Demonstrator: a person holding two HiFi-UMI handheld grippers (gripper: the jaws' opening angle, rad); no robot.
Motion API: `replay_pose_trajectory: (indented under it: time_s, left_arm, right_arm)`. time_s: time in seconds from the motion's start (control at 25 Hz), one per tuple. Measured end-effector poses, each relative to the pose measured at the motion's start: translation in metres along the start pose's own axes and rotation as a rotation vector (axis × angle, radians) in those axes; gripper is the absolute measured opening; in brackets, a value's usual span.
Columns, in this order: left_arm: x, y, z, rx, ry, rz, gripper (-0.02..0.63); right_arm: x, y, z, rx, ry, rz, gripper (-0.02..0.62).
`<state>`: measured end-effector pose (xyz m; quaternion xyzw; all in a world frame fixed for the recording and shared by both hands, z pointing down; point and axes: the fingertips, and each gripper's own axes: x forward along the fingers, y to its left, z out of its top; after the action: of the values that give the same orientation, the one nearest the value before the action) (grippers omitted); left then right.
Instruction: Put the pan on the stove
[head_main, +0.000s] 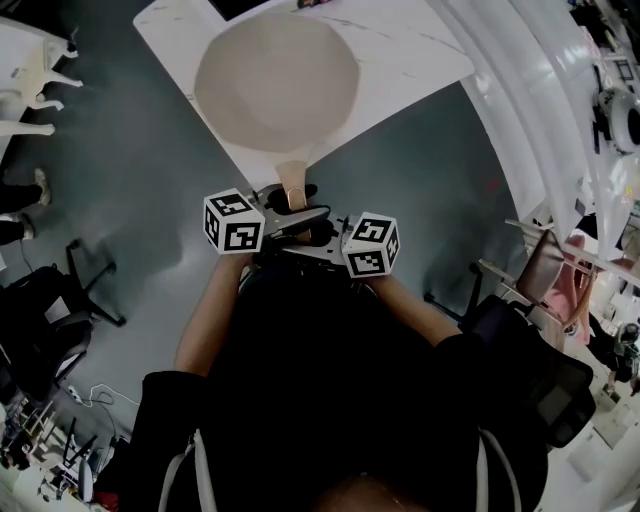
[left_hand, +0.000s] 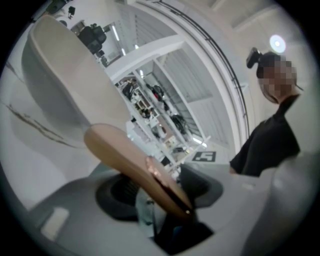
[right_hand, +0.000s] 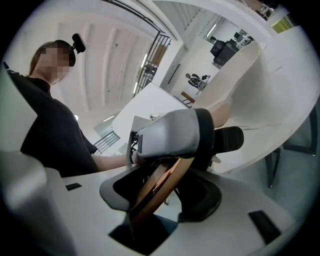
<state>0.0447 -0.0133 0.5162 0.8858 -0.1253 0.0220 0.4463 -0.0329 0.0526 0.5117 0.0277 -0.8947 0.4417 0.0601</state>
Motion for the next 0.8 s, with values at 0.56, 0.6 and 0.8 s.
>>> replay_pose_trajectory:
  time_s: [0.56,0.6,0.8]
  left_arm:
    - [-0.008,-0.025,0.054,0.071,-0.013,-0.011,0.249]
    - [-0.008,-0.025,0.059,0.076,-0.013,-0.012,0.250]
    - [-0.012,-0.022,0.084,0.087,-0.023,-0.020,0.250]
  right_arm:
    - [-0.001,0.023,0.053,-0.070,-0.030,0.002,0.201]
    - [-0.001,0.023,0.058,-0.075,-0.033,0.001,0.201]
    - [0.003,0.019,0.082,-0.099,-0.038,0.000,0.202]
